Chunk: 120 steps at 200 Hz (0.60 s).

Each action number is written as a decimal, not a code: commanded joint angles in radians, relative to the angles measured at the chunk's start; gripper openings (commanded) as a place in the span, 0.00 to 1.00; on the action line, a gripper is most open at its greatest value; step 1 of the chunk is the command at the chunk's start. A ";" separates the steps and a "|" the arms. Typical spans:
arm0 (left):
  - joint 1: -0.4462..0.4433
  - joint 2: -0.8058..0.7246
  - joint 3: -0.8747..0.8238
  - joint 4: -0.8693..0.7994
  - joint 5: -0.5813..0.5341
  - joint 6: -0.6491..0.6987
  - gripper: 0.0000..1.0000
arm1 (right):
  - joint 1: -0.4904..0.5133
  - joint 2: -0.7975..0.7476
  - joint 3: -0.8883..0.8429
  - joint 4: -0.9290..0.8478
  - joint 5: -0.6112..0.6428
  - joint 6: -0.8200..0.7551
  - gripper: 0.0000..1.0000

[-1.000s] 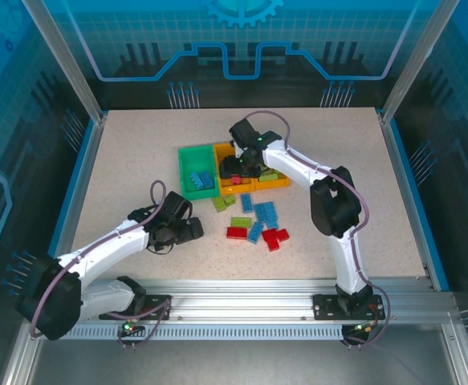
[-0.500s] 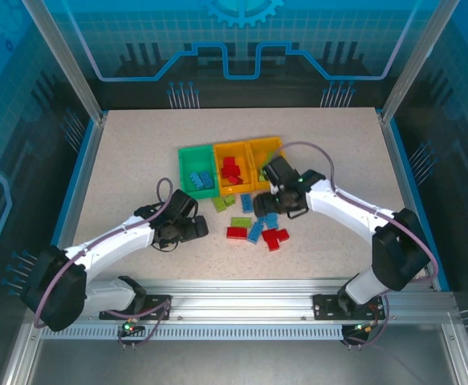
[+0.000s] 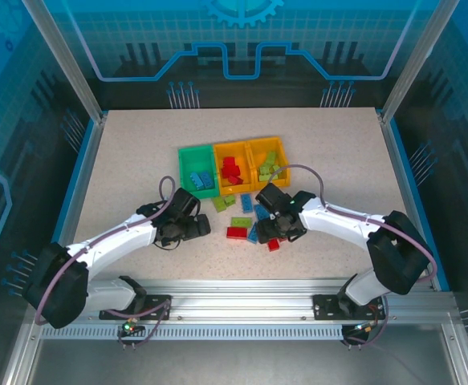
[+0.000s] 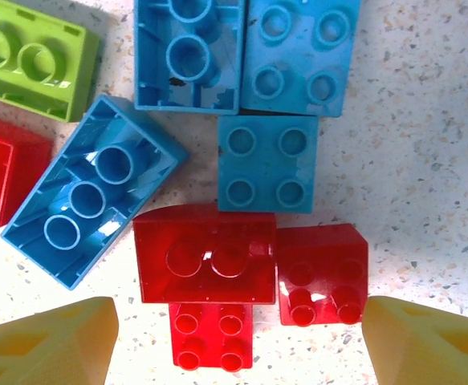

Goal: Sort the legos into containers by color

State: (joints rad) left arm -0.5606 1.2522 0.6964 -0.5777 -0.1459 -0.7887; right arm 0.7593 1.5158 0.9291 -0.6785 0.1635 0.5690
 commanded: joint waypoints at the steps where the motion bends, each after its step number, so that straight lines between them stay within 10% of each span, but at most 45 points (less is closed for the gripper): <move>1: -0.008 0.009 0.020 -0.012 -0.019 -0.022 0.99 | 0.032 0.031 0.007 -0.001 0.028 0.003 0.79; 120: -0.008 0.015 0.014 -0.008 -0.018 -0.029 0.99 | 0.065 0.163 0.103 -0.079 0.088 0.004 0.54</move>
State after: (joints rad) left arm -0.5606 1.2568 0.6964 -0.5777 -0.1459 -0.7891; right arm 0.8059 1.6402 0.9985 -0.7174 0.2100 0.5667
